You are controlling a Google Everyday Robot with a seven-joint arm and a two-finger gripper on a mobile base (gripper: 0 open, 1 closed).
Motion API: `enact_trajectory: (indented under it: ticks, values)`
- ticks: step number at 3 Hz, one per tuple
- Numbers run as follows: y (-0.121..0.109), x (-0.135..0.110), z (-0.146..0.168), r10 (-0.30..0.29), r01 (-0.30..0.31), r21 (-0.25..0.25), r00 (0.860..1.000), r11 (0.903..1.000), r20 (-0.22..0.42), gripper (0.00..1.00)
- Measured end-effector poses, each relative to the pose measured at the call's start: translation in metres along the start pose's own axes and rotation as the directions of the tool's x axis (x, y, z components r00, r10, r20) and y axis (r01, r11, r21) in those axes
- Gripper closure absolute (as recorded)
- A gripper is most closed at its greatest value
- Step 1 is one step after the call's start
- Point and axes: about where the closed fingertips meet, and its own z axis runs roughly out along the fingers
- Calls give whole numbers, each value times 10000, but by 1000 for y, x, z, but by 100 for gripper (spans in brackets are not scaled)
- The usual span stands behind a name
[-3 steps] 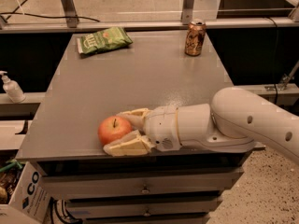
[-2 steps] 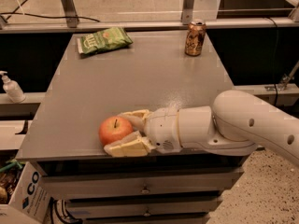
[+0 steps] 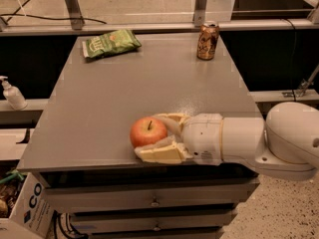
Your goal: Move apple near orange can
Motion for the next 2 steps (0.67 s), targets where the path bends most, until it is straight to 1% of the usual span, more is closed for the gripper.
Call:
enact_trajectory:
  ticks: [1, 2]
  values:
    - [-21, -20, -72, 270, -386, 1641, 9970, 9857, 727, 100]
    - [-21, -20, -72, 269, -385, 1640, 9970, 9857, 726, 100]
